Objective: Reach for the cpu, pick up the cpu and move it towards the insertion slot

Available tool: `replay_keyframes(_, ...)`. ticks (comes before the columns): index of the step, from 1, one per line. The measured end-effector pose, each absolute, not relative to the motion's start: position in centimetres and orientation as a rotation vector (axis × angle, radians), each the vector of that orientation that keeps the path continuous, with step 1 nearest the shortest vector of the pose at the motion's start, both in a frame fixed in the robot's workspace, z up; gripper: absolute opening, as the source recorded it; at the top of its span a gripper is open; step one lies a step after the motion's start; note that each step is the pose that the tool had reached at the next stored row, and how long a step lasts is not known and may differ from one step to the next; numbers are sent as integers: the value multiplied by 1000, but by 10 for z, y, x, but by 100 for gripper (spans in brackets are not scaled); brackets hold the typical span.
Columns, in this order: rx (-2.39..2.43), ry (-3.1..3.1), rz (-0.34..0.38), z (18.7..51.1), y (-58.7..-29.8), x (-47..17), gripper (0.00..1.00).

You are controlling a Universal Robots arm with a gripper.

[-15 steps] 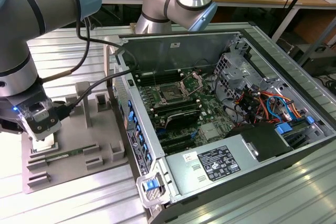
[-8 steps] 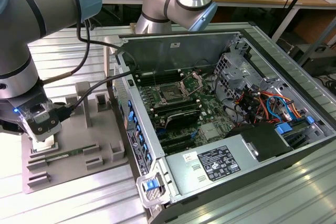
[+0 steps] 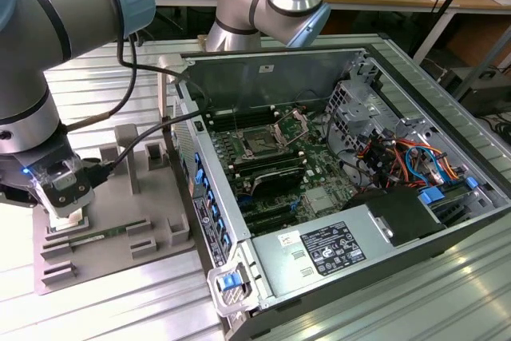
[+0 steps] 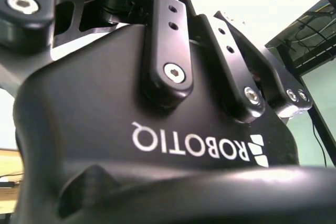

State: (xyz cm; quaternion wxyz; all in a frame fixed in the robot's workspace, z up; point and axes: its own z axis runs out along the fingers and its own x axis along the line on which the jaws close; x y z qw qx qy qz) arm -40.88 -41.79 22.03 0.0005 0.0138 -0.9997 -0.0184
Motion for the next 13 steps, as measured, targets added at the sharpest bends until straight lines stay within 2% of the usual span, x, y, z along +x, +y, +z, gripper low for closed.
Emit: replay_keyframes(13, 43, -3140, -58, 213, -418, -409, 11)
